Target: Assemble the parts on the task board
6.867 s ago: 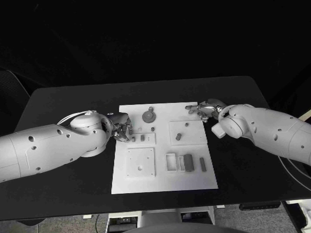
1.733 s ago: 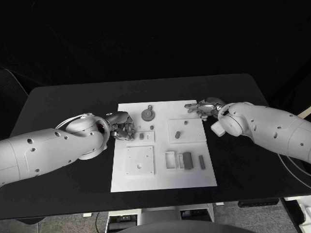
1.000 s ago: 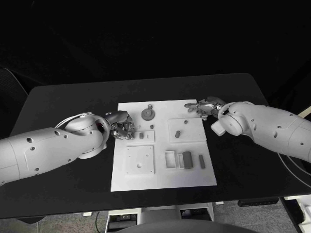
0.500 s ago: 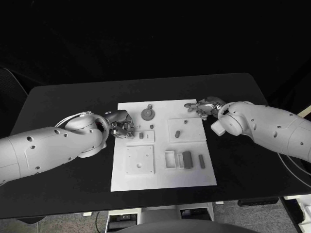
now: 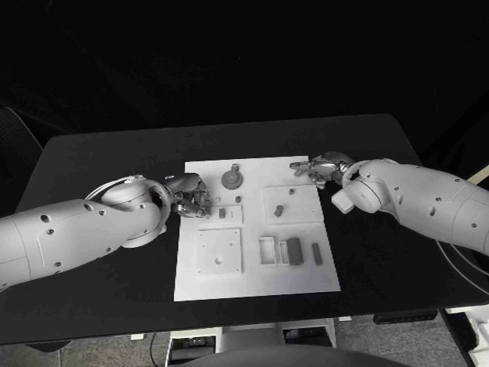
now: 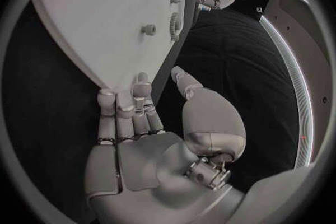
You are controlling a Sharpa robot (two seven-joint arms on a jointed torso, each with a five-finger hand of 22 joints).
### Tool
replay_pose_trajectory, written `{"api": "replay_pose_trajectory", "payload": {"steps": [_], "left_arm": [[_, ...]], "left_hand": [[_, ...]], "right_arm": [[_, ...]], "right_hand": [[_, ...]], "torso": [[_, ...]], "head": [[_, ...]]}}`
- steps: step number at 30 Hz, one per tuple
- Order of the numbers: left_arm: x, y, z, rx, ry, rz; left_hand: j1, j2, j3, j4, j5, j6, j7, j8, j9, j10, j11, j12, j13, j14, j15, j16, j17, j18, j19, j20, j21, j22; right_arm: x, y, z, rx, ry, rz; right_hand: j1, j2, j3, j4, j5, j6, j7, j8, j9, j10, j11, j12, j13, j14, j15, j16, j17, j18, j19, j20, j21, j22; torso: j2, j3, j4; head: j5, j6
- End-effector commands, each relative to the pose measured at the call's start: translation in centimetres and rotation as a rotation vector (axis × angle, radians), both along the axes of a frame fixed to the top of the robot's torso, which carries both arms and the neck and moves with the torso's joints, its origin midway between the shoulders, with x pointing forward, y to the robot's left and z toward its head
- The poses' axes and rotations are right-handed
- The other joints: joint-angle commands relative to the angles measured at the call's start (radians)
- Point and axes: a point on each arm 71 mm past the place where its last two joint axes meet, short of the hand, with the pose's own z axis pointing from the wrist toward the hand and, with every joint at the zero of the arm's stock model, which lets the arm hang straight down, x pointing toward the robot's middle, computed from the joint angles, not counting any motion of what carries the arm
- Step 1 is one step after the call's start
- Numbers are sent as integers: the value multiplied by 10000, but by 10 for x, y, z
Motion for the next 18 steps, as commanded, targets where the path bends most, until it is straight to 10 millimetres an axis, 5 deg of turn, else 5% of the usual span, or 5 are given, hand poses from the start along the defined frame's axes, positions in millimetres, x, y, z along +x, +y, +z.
{"api": "replay_pose_trajectory", "payload": {"steps": [1,18], "left_arm": [[-5,1,-10,451,546,-79],[-8,1,-10,390,696,-126]], "left_hand": [[-37,18,43,44,29,126,9,77,15,-20,50,60,11,-67,-1,-23,10,388,29,-59,-14,-9],[-30,-8,66,33,28,200,11,110,33,-31,47,73,19,-76,-1,-17,18,392,20,-64,-7,-7]], "right_arm": [[-2,3,-4,-11,187,257],[-2,3,-4,-9,198,263]], "right_hand": [[-110,11,-35,34,1,-3,97,-52,-13,-35,20,-50,-9,-21,-62,-47,-13,273,19,-20,1266,-14],[-115,12,-35,36,1,-5,97,-54,-15,-38,21,-50,-11,-23,-62,-48,-13,273,18,-19,1265,-14]], "torso": [[1,-5,4],[-1,-1,1]], "head": [[2,-7],[23,-18]]}}
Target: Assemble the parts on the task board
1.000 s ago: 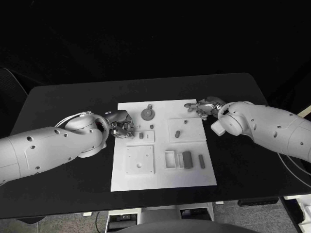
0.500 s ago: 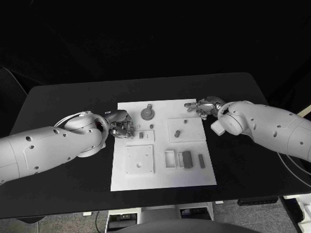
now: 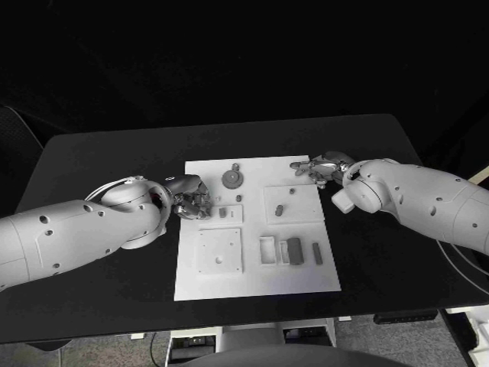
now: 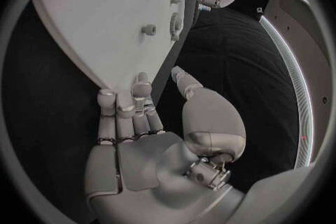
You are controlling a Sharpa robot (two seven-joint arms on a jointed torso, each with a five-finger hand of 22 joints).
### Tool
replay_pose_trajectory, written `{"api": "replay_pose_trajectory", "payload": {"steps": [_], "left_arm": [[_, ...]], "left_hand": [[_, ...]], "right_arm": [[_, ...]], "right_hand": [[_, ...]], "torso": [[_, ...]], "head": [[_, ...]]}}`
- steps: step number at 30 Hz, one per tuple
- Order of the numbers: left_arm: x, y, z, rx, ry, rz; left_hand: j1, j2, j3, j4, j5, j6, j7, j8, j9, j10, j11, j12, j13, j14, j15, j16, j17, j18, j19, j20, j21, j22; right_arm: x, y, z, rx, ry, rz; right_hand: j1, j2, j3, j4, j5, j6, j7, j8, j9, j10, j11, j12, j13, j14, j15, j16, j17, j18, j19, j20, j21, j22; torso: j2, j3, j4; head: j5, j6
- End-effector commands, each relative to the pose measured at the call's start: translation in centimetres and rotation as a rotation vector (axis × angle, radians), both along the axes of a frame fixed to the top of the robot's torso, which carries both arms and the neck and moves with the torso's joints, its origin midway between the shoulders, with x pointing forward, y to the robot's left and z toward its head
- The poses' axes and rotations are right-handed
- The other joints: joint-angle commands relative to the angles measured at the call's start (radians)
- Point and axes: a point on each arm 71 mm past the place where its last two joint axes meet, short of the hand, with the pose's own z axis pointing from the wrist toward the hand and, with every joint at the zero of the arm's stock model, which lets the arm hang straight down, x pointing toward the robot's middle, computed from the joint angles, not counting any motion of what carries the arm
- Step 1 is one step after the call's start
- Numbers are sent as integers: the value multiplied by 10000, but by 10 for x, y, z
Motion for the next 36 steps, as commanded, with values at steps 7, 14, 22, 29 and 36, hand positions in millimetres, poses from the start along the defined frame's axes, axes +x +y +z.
{"api": "replay_pose_trajectory", "payload": {"steps": [7,14,22,29,36], "left_arm": [[-4,1,-9,329,523,-32],[-4,2,-9,308,489,-2],[-3,3,-7,211,314,95],[-1,5,-6,133,124,174],[-1,4,-4,-114,-134,52]], "left_hand": [[-1,20,47,7,29,150,74,79,62,-15,66,38,13,-82,-5,-16,10,393,26,-72,-6,-7],[1,19,53,5,30,164,74,85,66,-17,65,41,15,-84,-4,-14,12,394,24,-73,-4,-7],[-4,-315,14,-142,18,-44,23,-42,25,-39,67,102,50,-107,-5,9,41,402,-5,-82,33,5],[-256,-788,-408,-488,6,-1124,-177,-402,-155,-128,101,182,100,-120,-3,24,73,397,-49,-80,103,14],[-443,-1090,-959,-820,11,-2076,-506,-461,-284,-246,142,206,117,-148,3,13,80,391,-98,-78,111,-5]], "right_arm": [[-2,3,-4,-11,188,250],[-2,3,-4,-11,188,251],[-2,3,-4,-12,187,248],[-2,2,-4,-14,163,225],[-2,3,-4,-13,139,209]], "right_hand": [[-117,13,-35,38,2,-3,50,-54,-17,-39,22,-50,-13,-25,-64,-48,-13,273,17,-19,1265,-15],[-119,13,-35,39,2,-5,50,-55,-17,-40,22,-50,-13,-26,-64,-48,-12,273,16,-19,1264,-15],[-121,13,-35,40,2,-7,50,-56,-19,-42,23,-50,-14,-27,-64,-49,-12,272,15,-19,1263,-15],[-124,12,-36,41,2,-10,50,-57,-20,-45,23,-51,-15,-30,-63,-50,-13,272,13,-19,1262,-16],[-125,11,-36,41,2,-12,51,-58,-21,-47,24,-52,-16,-31,-63,-51,-13,272,12,-19,1262,-16]], "torso": [[-2,12,-12],[-2,13,-10],[-2,8,-7],[-1,4,-2],[-3,0,-8]], "head": [[15,7],[10,15],[7,37],[16,78],[39,147]]}}
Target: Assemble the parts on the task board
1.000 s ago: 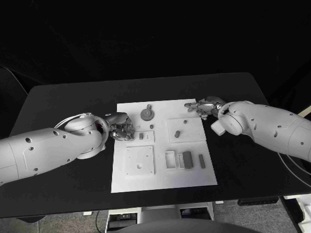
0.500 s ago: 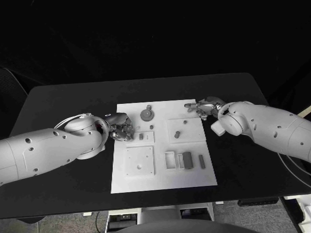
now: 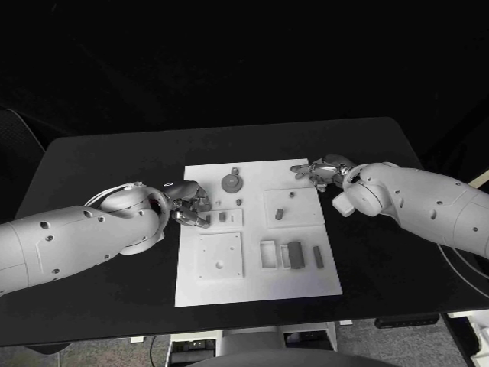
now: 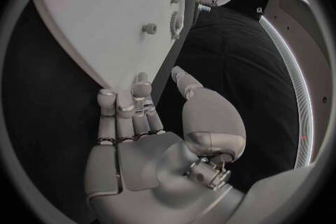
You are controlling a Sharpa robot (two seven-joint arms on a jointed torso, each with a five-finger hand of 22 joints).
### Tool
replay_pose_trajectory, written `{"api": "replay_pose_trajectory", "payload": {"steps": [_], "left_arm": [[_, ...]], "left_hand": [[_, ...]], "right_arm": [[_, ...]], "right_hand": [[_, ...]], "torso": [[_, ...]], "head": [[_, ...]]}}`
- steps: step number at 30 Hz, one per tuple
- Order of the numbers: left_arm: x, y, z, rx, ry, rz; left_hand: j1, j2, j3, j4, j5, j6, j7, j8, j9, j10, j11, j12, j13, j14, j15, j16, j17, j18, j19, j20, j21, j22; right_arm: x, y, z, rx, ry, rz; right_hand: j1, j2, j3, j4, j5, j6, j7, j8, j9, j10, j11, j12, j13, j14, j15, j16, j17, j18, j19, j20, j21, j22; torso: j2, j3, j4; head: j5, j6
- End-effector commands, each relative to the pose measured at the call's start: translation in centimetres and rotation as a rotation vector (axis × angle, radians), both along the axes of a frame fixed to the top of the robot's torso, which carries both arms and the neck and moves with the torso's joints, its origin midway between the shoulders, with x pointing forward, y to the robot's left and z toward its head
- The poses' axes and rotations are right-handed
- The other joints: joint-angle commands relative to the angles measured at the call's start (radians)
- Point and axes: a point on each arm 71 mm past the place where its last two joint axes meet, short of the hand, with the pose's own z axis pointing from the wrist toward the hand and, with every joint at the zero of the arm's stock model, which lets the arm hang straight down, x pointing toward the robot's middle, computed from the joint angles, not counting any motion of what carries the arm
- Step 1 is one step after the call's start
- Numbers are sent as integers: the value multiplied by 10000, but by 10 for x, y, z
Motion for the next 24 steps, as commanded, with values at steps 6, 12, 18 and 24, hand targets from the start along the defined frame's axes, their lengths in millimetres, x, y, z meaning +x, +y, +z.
{"api": "replay_pose_trajectory", "payload": {"steps": [6,12,18,24], "left_arm": [[-1,0,4,-329,-338,-176],[-2,5,6,-553,-446,-142],[-1,14,11,-1404,-683,-101],[3,27,16,-1982,-902,174]], "left_hand": [[34,-211,-283,-139,38,-463,-215,32,-43,-61,38,66,19,-106,-9,6,10,394,-93,-19,46,-21],[83,-174,-269,-142,61,-457,-150,82,-34,-45,25,87,28,-108,-12,1,4,398,-88,-23,40,-27],[410,21,-41,-109,87,508,336,647,212,-93,-10,148,47,-149,-21,-59,-48,394,-102,-25,-34,-90],[943,185,732,-75,107,1473,496,980,392,-316,74,-210,-174,-283,29,-260,-176,339,-230,7,-221,-209]], "right_arm": [[-2,2,-4,-23,140,176],[-2,2,-4,-16,130,180],[-2,1,-4,-18,48,122],[-2,-1,-3,9,-100,23]], "right_hand": [[-126,11,-36,41,2,-11,53,-60,-15,-48,24,-52,-11,-19,-77,-52,-13,272,11,-19,1262,-15],[-126,10,-36,40,2,-14,54,-61,-16,-49,24,-52,-11,-21,-77,-52,-13,272,10,-18,1261,-16],[-126,11,-35,40,3,-17,54,-62,-17,-51,25,-52,-12,-22,-77,-53,-13,272,9,-18,1261,-16],[-126,12,-34,40,3,-19,54,-63,-18,-52,25,-52,-12,-23,-76,-53,-13,272,9,-19,1260,-16]], "torso": [[-2,-3,-8],[-5,5,-1],[-5,6,2],[-11,32,7]], "head": [[9,80],[24,124],[37,176],[53,282]]}}
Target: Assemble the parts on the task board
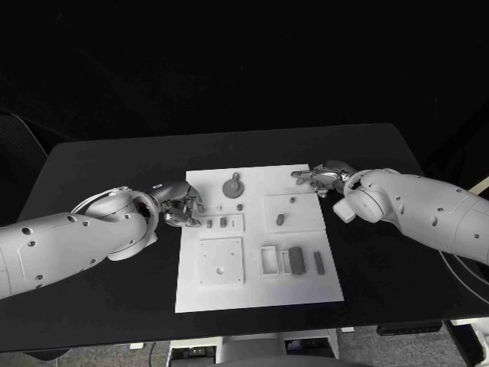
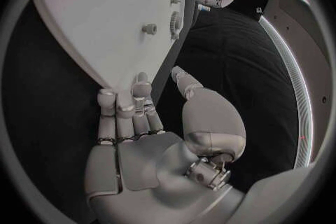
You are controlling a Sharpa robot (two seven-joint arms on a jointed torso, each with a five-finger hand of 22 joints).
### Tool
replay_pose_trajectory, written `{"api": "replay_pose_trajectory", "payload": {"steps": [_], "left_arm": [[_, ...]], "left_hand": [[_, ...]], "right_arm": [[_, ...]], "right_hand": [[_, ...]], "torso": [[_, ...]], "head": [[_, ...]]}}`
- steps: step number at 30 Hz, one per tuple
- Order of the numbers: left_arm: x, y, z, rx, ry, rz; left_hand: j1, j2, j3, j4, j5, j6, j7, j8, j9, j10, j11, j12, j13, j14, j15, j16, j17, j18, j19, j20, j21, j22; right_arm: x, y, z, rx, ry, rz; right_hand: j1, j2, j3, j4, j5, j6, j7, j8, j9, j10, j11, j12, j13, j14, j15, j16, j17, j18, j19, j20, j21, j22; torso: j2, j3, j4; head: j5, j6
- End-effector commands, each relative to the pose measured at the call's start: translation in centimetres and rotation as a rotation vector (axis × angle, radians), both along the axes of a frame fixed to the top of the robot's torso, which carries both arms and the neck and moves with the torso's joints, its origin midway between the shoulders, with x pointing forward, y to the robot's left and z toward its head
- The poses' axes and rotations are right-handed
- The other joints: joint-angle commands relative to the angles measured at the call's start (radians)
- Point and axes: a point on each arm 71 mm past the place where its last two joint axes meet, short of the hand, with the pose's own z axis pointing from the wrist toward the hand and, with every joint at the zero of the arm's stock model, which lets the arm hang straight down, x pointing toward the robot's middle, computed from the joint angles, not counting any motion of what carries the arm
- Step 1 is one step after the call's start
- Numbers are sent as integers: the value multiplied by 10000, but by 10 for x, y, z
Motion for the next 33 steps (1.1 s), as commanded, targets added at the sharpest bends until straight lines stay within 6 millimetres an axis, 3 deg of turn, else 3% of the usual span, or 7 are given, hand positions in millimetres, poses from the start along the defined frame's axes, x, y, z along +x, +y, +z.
{"api": "replay_pose_trajectory", "payload": {"steps": [1,11,21,27,33], "left_arm": [[4,1,8,-1086,-479,-6],[22,-5,14,-1426,-1258,-465],[32,-37,18,-1186,-1760,-1592],[32,-58,16,-1065,-1679,-2081],[34,-76,11,-327,-1442,-2741]], "left_hand": [[203,17,318,28,69,254,47,78,40,-23,22,-105,-72,-43,20,-59,-37,355,-50,7,-60,-34],[162,65,928,233,37,876,42,277,154,265,8,-306,-226,26,45,-103,-99,317,11,17,-75,-64],[-277,-23,791,358,13,1070,25,307,190,472,-31,-350,-272,144,40,-64,-103,310,99,9,-5,-44],[-618,-112,370,182,12,798,-27,32,104,947,-190,-70,-148,453,-65,157,-21,397,362,-61,233,48],[-155,49,351,-100,51,522,-274,-298,-11,1295,-376,692,277,845,-257,788,302,566,821,-149,767,282]], "right_arm": [[-1,-1,-2,7,-82,16],[0,-1,-1,185,-201,-39],[0,0,-1,195,-203,-47],[0,0,-1,193,-217,-64],[1,1,-1,190,-246,-94]], "right_hand": [[-126,12,-34,40,3,5,65,-63,-10,-52,25,-52,-13,-22,-78,-53,-13,272,9,-19,1261,-17],[-123,19,-30,39,5,3,65,-64,-11,-53,25,-51,-13,-23,-78,-54,-12,272,8,-19,1261,-17],[-118,28,-25,38,7,3,65,-64,-12,-54,25,-50,-14,-24,-77,-54,-12,273,8,-19,1260,-17],[-117,31,-23,37,7,2,65,-64,-12,-55,25,-50,-14,-24,-77,-54,-12,274,7,-19,1260,-17],[-115,34,-22,36,7,2,65,-64,-13,-55,25,-49,-14,-25,-77,-54,-12,274,7,-20,1260,-17]], "torso": [[-3,20,1],[-2,24,-9],[11,16,-24],[16,14,-11],[17,-1,-21]], "head": [[13,86],[92,290],[143,480],[130,521],[103,522]]}}
